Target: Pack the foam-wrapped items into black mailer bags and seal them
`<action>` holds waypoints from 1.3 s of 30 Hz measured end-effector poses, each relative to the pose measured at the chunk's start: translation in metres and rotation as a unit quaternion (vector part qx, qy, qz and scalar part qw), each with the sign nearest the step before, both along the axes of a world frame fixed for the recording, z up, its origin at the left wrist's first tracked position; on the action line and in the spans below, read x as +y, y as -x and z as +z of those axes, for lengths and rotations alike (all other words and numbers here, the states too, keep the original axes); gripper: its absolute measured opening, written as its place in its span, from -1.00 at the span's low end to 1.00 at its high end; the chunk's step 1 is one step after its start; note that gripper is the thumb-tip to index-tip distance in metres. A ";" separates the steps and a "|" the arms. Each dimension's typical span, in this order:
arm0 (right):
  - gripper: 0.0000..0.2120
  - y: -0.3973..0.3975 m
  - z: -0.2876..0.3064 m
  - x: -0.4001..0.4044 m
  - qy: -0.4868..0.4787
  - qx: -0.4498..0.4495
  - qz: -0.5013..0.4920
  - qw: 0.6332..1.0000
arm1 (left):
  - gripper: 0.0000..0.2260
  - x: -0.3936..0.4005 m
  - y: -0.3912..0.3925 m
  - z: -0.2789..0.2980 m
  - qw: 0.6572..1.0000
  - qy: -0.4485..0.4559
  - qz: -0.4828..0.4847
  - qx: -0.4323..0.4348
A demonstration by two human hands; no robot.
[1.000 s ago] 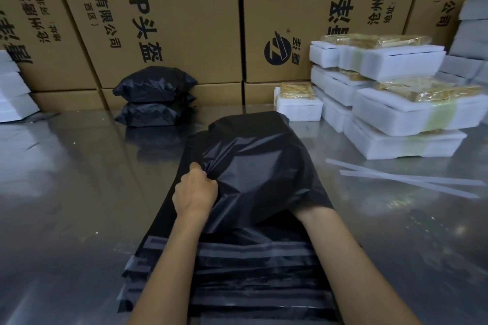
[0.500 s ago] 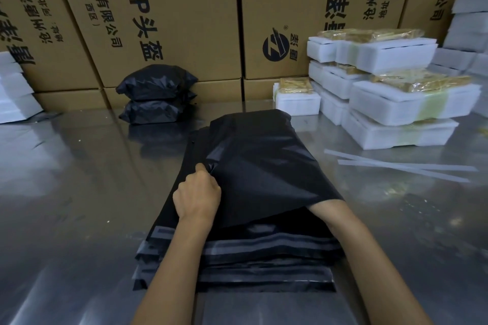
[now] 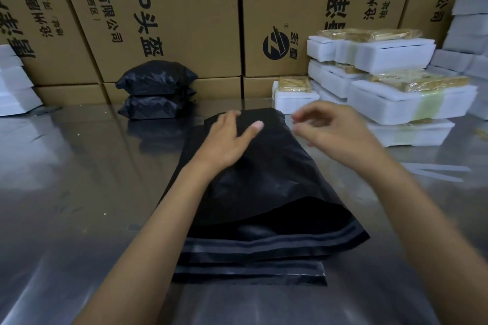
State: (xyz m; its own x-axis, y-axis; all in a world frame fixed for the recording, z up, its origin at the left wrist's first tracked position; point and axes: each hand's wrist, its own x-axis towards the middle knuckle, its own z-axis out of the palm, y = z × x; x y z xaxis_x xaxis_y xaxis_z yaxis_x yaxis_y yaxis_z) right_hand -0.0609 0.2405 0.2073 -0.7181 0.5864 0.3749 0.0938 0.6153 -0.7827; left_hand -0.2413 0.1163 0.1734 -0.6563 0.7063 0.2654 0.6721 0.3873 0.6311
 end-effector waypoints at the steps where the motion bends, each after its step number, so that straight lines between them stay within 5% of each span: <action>1: -0.74 0.020 -0.009 0.005 -0.047 -0.025 -0.016 0.998 | -0.24 0.009 0.005 -0.003 0.999 0.041 -0.013 -0.001; 5: -0.20 0.059 -0.070 0.022 -0.090 -0.093 0.034 0.991 | -0.07 0.014 0.024 -0.044 0.996 0.091 -0.021 -0.002; 8: -0.04 0.055 -0.109 0.039 -0.103 -0.068 0.062 0.990 | 0.14 0.000 0.036 -0.074 0.996 0.057 -0.029 -0.064; 12: 0.14 0.049 -0.128 0.053 0.017 -0.078 0.050 0.996 | 0.26 -0.008 0.051 -0.092 0.990 0.136 -0.028 -0.021; 18: -0.28 0.048 -0.132 0.057 -0.140 -0.128 -0.002 0.982 | 0.14 -0.006 0.053 -0.094 0.987 0.147 -0.070 0.011; 26: -0.43 0.034 -0.129 0.051 -0.075 -0.123 0.034 0.989 | -0.02 -0.017 0.045 -0.082 0.983 0.147 -0.097 -0.045; 31: -0.41 0.006 -0.124 0.055 0.099 -0.027 0.045 0.994 | -0.38 -0.063 0.051 -0.065 0.987 0.106 -0.087 -0.089; 34: -0.62 -0.019 -0.122 0.058 0.032 -0.002 0.021 0.999 | -0.66 -0.093 0.047 -0.058 0.987 0.040 -0.133 -0.083; 39: -0.15 -0.056 -0.123 0.056 -0.052 -0.094 0.145 0.984 | -0.28 -0.131 0.051 -0.056 0.949 0.116 -0.244 -0.162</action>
State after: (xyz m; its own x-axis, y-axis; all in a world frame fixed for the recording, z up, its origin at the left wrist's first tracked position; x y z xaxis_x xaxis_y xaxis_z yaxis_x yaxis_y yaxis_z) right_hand -0.0050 0.2964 0.0840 -0.9120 0.3116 0.2667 0.0392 0.7135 -0.6996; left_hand -0.2921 -0.0145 0.1176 -0.2566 0.9619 -0.0941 0.5921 0.2334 0.7713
